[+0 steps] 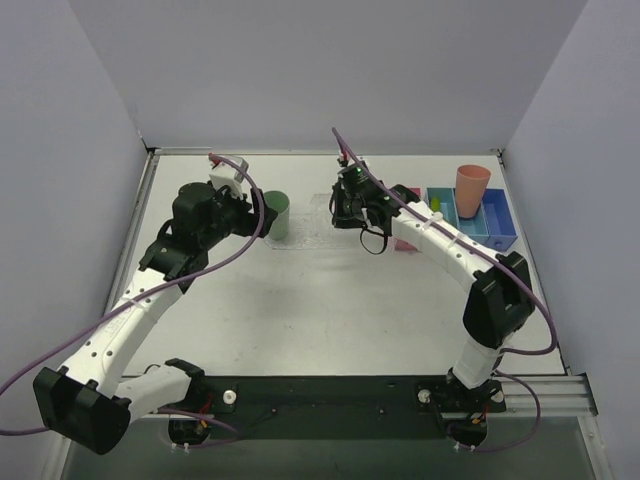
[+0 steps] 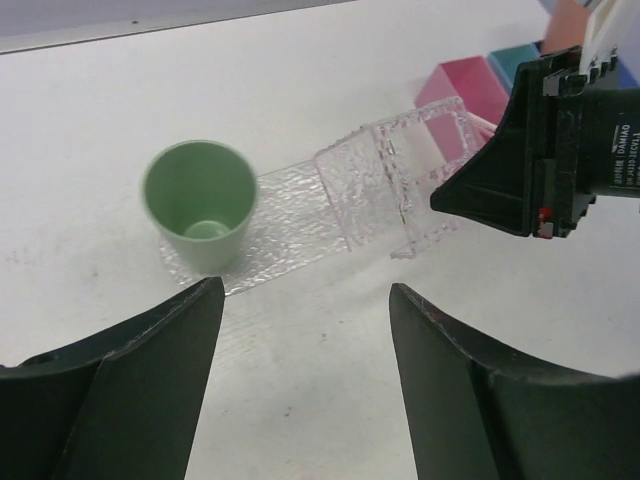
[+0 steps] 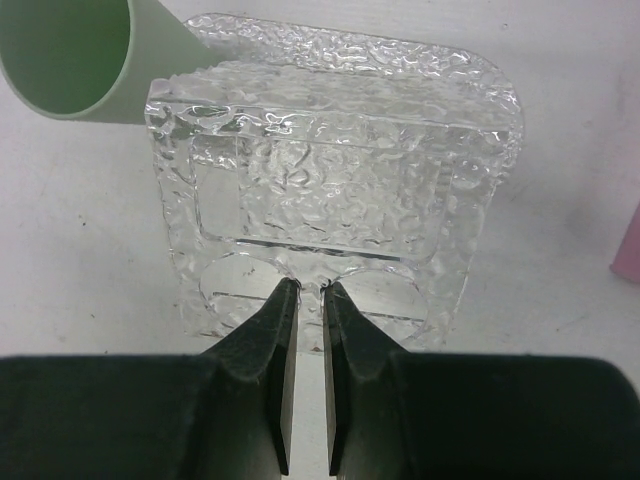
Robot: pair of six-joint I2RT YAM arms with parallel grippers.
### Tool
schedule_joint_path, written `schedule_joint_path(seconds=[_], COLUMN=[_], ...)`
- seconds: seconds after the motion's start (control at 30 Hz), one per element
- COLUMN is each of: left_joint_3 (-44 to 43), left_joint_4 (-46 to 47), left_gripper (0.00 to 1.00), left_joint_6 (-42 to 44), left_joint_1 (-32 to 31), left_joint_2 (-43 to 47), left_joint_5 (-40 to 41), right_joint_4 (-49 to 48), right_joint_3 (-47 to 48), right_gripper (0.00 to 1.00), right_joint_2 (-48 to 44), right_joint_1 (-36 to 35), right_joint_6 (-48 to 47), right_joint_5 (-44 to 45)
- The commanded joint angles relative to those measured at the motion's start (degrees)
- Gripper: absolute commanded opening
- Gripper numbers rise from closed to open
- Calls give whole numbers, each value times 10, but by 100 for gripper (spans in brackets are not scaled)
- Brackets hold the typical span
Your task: Prepare toiletry sets of a toothbrush and toothpaste on the tray
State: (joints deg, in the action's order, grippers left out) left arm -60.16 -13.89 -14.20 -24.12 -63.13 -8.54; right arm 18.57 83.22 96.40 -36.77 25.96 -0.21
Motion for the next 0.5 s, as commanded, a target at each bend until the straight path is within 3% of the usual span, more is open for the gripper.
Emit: schedule_joint_path(seconds=[0.0,0.47], left_joint_3=[-5,0], left_joint_4=[-41,-58], left_gripper=[77,78], left_joint_6=[53,102], left_joint_1=[8,2], left_joint_2=[-1,1], left_joint_5=[81,182], right_joint_4=[42,110], right_joint_3=[80,208], right_gripper=[0,0], right_joint_2=[59,201], right_joint_1=[3,3], right_joint_6=[21,75], right_joint_5=[11,-8])
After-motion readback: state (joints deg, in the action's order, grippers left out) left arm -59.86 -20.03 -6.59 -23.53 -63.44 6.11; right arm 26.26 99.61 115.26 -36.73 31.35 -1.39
